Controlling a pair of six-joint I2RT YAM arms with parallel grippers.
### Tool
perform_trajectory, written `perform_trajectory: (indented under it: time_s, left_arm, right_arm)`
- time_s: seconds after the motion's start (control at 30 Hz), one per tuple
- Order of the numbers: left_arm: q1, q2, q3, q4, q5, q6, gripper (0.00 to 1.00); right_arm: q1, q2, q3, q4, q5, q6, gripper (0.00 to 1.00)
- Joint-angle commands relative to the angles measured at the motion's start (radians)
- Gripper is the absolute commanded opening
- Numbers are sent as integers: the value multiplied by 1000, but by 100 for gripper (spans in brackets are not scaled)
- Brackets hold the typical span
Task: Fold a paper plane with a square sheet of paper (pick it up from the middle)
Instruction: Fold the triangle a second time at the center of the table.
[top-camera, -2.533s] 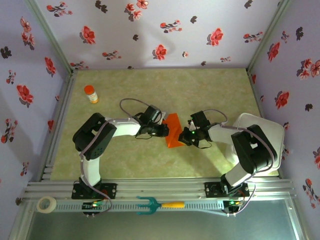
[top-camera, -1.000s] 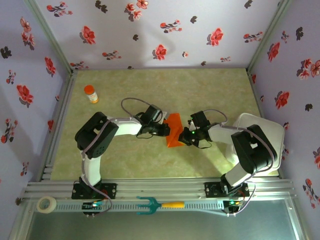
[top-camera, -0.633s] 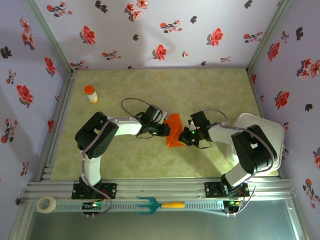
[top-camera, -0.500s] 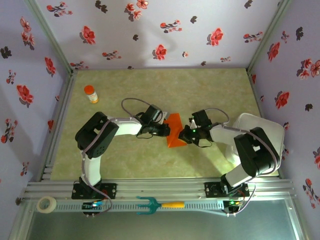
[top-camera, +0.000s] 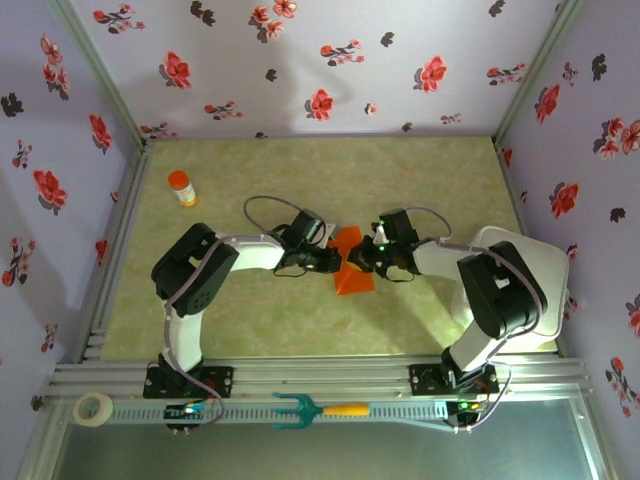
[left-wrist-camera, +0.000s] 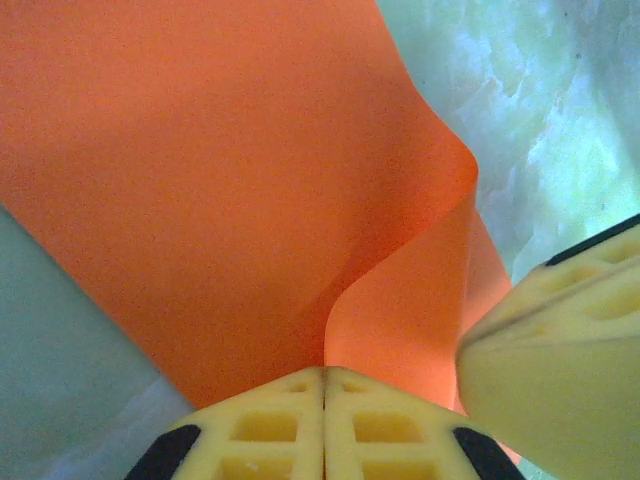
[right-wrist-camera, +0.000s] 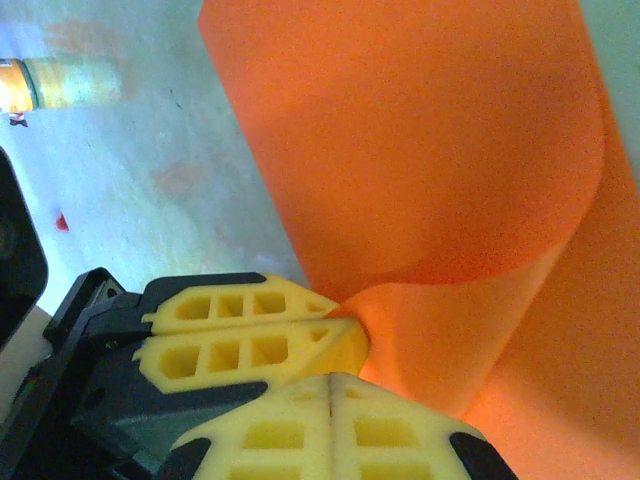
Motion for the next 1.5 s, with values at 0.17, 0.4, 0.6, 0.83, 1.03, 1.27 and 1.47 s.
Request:
perform_trajectory:
  time_s: [0.17, 0.4, 0.6, 0.83, 1.03, 1.27, 1.47]
  left_arm:
    - [4, 38, 7, -41, 1, 26, 8]
    - [5, 42, 18, -67, 3, 37, 8]
    - [5, 48, 28, -83, 3, 40, 8]
    - [3, 52, 36, -100, 4, 41, 8]
    - [4, 58, 41, -109, 3, 42, 8]
    - [5, 58, 41, -114, 3, 42, 8]
    - [3, 57, 44, -123, 2, 46, 8]
  right_arm:
    - [10, 67, 22, -13, 11, -6, 6]
    - [-8, 90, -46, 18, 34, 0, 6]
    - [-23, 84, -68, 49, 24, 19, 6]
    - [-48, 4, -29, 22, 1, 7, 7]
    - [-84, 36, -11, -13, 13, -36, 8]
    - [-102, 100, -47, -56, 89, -35, 8]
    - [-114, 45, 22, -120, 33, -70, 8]
